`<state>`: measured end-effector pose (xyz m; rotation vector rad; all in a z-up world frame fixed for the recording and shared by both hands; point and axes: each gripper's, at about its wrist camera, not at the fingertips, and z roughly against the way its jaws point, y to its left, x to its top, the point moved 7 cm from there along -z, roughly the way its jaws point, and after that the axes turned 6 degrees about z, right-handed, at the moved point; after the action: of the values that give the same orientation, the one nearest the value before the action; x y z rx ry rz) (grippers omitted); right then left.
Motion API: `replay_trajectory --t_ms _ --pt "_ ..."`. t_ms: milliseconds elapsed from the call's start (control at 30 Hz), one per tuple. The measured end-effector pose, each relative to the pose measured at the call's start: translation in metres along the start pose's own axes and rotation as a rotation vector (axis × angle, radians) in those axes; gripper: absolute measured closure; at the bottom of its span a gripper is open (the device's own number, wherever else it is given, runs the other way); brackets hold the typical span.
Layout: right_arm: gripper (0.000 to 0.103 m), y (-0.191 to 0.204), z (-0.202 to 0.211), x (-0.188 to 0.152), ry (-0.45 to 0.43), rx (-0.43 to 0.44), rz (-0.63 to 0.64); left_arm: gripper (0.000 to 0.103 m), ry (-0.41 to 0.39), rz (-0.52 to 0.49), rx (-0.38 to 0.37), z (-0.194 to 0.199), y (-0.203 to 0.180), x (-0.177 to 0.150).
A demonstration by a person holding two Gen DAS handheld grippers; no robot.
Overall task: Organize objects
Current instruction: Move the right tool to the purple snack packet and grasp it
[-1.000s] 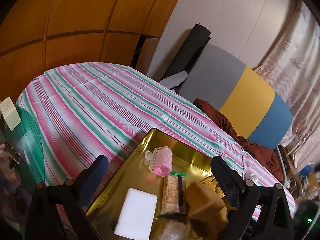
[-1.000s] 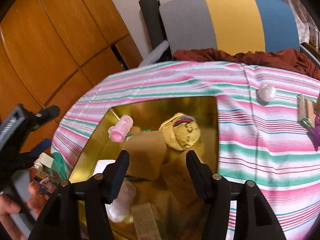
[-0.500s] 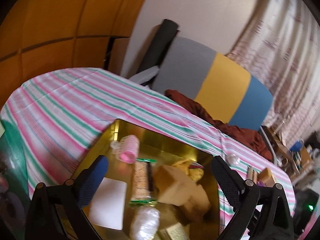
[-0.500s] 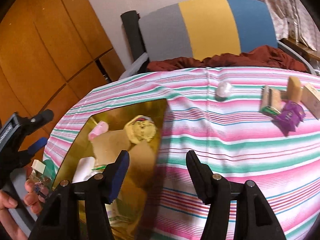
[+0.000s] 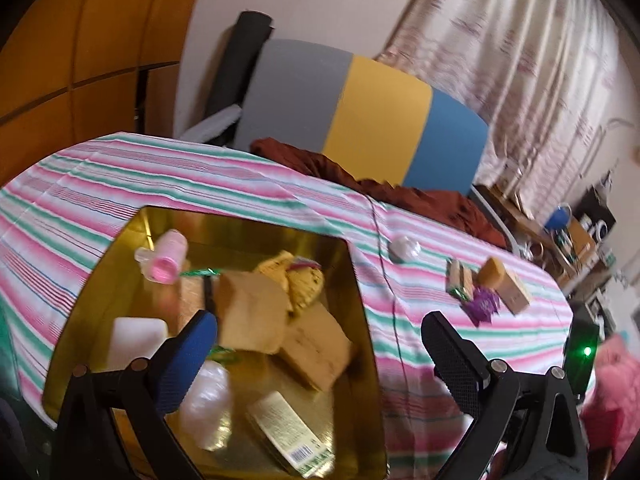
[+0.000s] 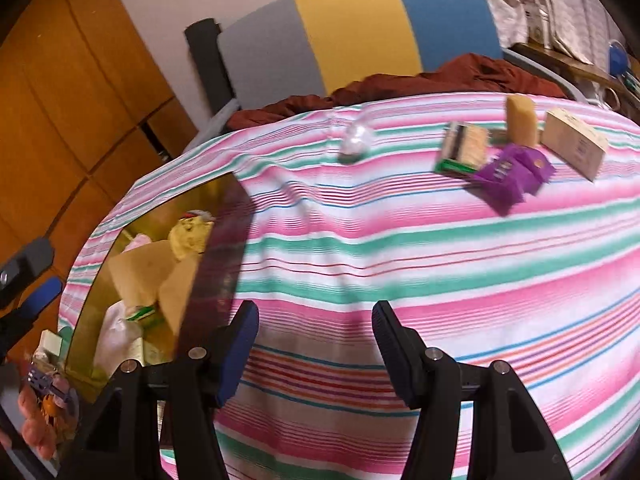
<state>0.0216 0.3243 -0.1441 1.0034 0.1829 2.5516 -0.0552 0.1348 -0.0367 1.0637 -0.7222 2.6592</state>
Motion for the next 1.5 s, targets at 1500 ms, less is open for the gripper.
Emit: replay_trajectory --t_ms 1500 --pt "0.043 -0.221 -0.045 0.105 0.011 -0.233 0.045 0.0 0.289 -0.211 -0.067 -0.04 -0.13 -0.129"
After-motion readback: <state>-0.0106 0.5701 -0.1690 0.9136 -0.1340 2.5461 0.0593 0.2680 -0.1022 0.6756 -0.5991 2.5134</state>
